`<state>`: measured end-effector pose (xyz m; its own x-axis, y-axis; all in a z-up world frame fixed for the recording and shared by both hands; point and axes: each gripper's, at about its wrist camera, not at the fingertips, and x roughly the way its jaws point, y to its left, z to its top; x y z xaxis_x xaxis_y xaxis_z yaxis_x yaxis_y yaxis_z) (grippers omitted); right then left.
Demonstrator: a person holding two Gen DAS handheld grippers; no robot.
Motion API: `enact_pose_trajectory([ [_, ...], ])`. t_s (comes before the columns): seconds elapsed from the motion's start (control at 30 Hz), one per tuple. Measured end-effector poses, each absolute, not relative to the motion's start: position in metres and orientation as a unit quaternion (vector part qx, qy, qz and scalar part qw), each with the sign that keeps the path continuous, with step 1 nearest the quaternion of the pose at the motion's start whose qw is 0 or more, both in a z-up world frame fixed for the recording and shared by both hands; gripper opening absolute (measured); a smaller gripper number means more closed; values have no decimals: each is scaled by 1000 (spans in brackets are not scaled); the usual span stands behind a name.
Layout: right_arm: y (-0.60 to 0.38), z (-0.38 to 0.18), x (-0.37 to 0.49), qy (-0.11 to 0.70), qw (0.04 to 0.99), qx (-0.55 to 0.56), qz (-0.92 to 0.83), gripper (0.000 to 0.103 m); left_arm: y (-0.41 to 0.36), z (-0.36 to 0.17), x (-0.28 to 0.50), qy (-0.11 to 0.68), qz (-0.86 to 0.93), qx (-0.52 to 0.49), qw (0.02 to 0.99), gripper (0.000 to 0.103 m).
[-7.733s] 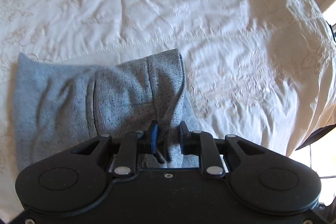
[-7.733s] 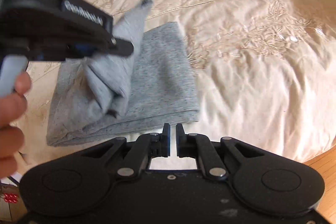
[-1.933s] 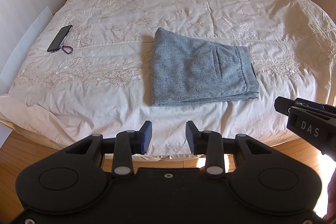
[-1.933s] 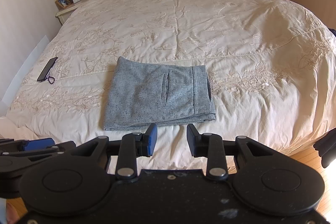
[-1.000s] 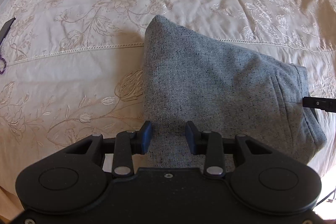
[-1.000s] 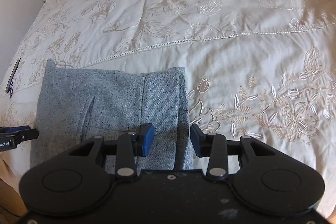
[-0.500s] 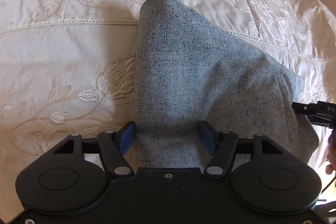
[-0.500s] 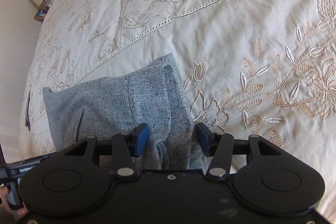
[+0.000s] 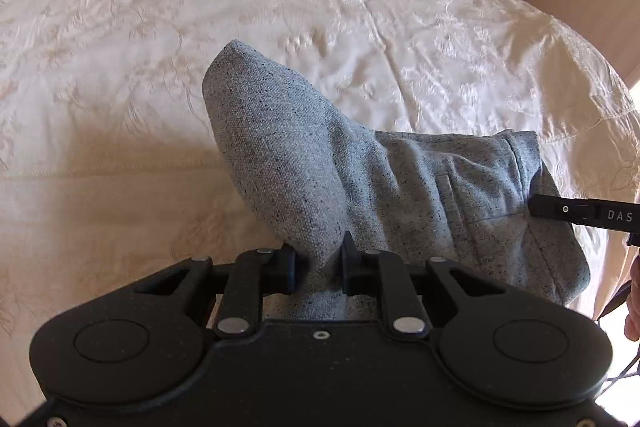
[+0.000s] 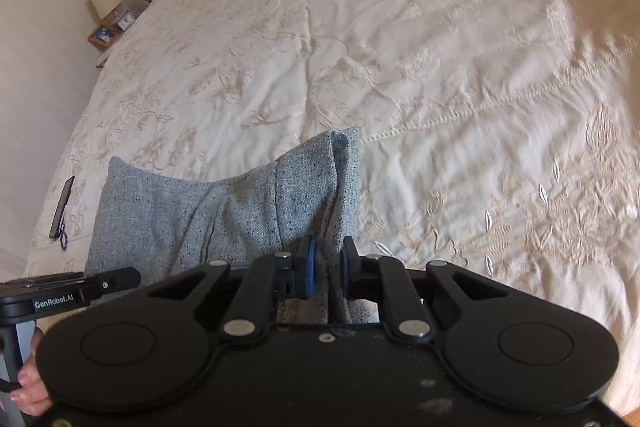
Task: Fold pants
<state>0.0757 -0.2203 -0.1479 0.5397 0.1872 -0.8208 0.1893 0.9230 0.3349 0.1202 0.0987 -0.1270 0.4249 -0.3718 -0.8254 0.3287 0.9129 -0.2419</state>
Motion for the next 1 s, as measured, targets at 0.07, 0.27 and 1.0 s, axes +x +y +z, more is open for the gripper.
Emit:
enact_pose_trajectory([
  [0.07, -217, -131, 93, 462, 866, 190, 15, 14, 103, -109, 142, 479, -201, -24, 854, 25],
  [0.27, -209, -116, 213, 440, 877, 180, 66, 14, 112, -99, 237, 453, -149, -18, 879, 28],
  [1.0, -152, -67, 220, 440, 895, 53, 51, 27, 49, -54, 208, 494, 49, 16, 868, 39],
])
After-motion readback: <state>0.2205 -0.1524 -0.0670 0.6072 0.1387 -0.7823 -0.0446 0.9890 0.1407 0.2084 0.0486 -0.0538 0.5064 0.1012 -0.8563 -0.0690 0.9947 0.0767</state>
